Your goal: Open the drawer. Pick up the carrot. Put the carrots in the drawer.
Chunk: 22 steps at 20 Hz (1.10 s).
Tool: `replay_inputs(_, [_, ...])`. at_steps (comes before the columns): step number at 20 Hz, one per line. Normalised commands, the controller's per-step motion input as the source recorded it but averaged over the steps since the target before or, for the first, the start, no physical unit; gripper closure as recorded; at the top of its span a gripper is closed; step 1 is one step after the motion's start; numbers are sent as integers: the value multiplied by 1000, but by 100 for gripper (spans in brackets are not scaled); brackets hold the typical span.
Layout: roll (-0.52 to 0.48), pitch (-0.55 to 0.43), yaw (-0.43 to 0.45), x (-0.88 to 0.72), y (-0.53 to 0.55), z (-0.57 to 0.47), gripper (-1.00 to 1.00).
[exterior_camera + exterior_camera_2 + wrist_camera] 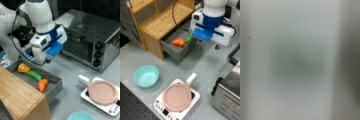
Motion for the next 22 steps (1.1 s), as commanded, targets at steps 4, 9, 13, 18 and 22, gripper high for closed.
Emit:
replay_inputs(4, [50,51,-39,161,-68,32,-100])
replay_inputs(9, [42,47,-29,153,-57,40,-100])
replay_inputs(13, [36,28,-16,146,-97,-1,-100])
replay_inputs(18, [36,20,5,123,-163,-81,-100])
replay_inputs(22, [31,26,23,73,-189,-132,-100])
